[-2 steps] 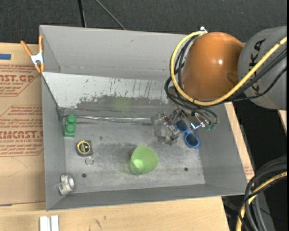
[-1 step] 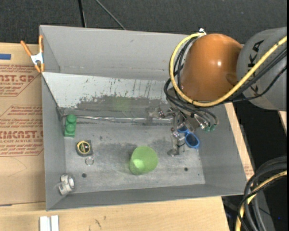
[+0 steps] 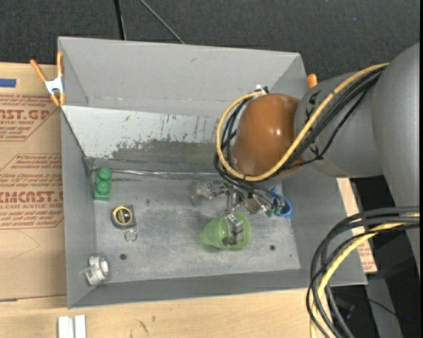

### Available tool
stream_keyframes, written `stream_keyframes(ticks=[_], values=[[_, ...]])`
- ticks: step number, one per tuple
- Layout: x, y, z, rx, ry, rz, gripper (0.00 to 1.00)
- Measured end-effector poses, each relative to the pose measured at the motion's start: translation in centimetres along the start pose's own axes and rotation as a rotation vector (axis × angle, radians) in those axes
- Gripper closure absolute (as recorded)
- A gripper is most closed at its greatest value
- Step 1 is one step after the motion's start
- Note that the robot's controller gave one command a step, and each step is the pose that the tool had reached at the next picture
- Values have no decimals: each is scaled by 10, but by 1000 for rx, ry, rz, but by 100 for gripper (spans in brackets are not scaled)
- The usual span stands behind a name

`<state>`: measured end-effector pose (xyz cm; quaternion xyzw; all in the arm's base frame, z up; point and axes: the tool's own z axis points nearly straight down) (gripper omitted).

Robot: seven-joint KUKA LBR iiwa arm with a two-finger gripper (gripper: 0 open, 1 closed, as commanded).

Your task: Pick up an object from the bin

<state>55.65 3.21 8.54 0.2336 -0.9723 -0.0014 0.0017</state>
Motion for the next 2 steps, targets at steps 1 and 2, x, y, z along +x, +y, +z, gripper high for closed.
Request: stream_keyframes(ticks=[1,2], values=[[-1,0,-4,3,-5,0,100],[3,7,-136,8,-13,-21,100]])
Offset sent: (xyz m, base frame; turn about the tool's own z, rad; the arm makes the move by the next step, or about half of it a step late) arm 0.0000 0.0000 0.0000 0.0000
